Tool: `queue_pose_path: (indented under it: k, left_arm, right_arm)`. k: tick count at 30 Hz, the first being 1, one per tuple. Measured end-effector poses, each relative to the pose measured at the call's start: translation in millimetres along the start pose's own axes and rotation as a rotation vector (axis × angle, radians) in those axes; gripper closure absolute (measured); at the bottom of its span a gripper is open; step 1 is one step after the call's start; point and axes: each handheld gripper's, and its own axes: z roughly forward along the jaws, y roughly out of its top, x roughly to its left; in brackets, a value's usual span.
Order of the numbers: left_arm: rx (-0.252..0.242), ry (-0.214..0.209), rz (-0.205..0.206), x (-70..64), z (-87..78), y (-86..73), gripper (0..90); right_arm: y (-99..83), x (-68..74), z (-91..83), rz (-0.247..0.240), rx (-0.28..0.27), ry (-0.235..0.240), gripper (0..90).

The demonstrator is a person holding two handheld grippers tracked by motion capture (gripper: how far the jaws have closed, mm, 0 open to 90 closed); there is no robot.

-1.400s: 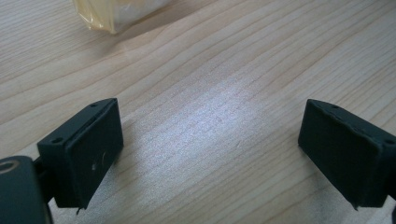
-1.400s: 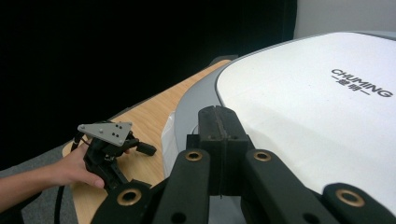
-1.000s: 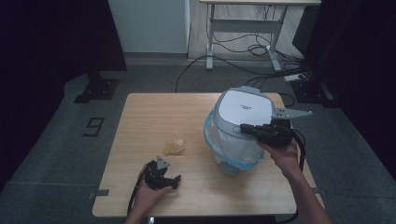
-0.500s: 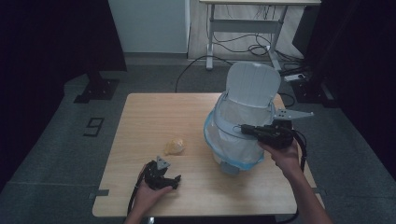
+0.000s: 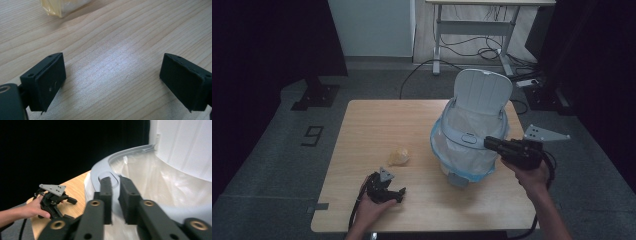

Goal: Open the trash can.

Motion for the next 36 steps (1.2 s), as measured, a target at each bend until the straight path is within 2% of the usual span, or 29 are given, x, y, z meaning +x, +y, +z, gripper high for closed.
queue_pose_path:
  k: [1,3,4,5,6,8,11,15,16,17,18,21,22,23,27,32,36]
  left_arm:
    - [0.0,0.0,0.0,0.0,0.0,0.0,6.4]
    - [0.0,0.0,-0.001,-0.1,0.1,0.0,6.4]
    - [0.0,0.001,-0.002,-0.3,0.1,0.1,6.4]
    - [0.0,0.002,-0.002,-0.3,0.2,0.1,6.4]
    - [0.0,0.002,-0.002,-0.3,0.2,0.1,6.4]
    - [-0.002,0.003,-0.003,-0.4,0.3,0.0,6.4]
    - [-0.003,0.003,-0.003,-0.4,0.3,-0.1,6.4]
    - [-0.003,0.003,-0.003,-0.4,0.3,-0.1,6.4]
    - [-0.003,0.003,-0.003,-0.4,0.3,-0.1,6.4]
    - [-0.001,0.003,-0.002,-0.3,0.2,-0.1,6.4]
    - [-0.001,0.003,-0.002,-0.3,0.3,-0.1,6.4]
    - [-0.002,0.003,-0.003,-0.4,0.3,-0.1,6.4]
    - [-0.002,0.003,-0.003,-0.4,0.3,-0.1,6.4]
    - [-0.002,0.003,-0.002,-0.3,0.3,-0.1,6.4]
    - [-0.001,0.003,-0.002,-0.4,0.3,0.0,6.4]
    - [-0.002,0.001,-0.001,-0.2,0.2,-0.1,6.5]
    - [-0.003,-0.001,0.001,0.0,-1.0,-0.7,7.6]
  right_arm:
    - [-8.2,0.1,-9.0,-0.017,-0.011,-0.022,71.0]
    - [-11.1,-0.2,-11.5,-0.025,-0.009,-0.027,68.5]
    - [-20.2,-1.2,-18.9,-0.022,-0.021,-0.03,58.6]
    - [-23.2,-1.4,-21.1,-0.018,-0.021,-0.044,54.8]
    - [-27.9,-1.9,-24.0,-0.019,-0.028,-0.06,51.9]
    - [-38.1,-3.9,-29.6,-0.008,-0.051,-0.061,47.4]
    - [-54.5,-8.5,-34.9,0.018,-0.05,-0.102,40.2]
    - [-81.2,-15.8,-37.9,0.029,-0.025,-0.168,39.9]
    - [-81.2,-15.8,-37.9,0.029,-0.025,-0.168,39.9]
    - [-96.5,-20.1,-37.6,0.042,-0.007,-0.187,39.6]
    - [-104.2,-22.3,-37.2,0.049,0.003,-0.198,39.4]
    - [-126.6,-29.4,-35.8,0.073,0.027,-0.218,39.2]
    - [-126.6,-29.4,-35.8,0.073,0.027,-0.218,39.2]
    - [-140.4,-34.0,-35.8,0.088,0.046,-0.227,39.2]
    - [-163.9,-41.7,-39.2,0.105,0.094,-0.251,38.9]
    - [-178.6,-49.4,-35.9,0.135,0.139,-0.28,38.4]
    - [-182.5,-49.2,-31.5,0.134,0.159,-0.277,38.4]
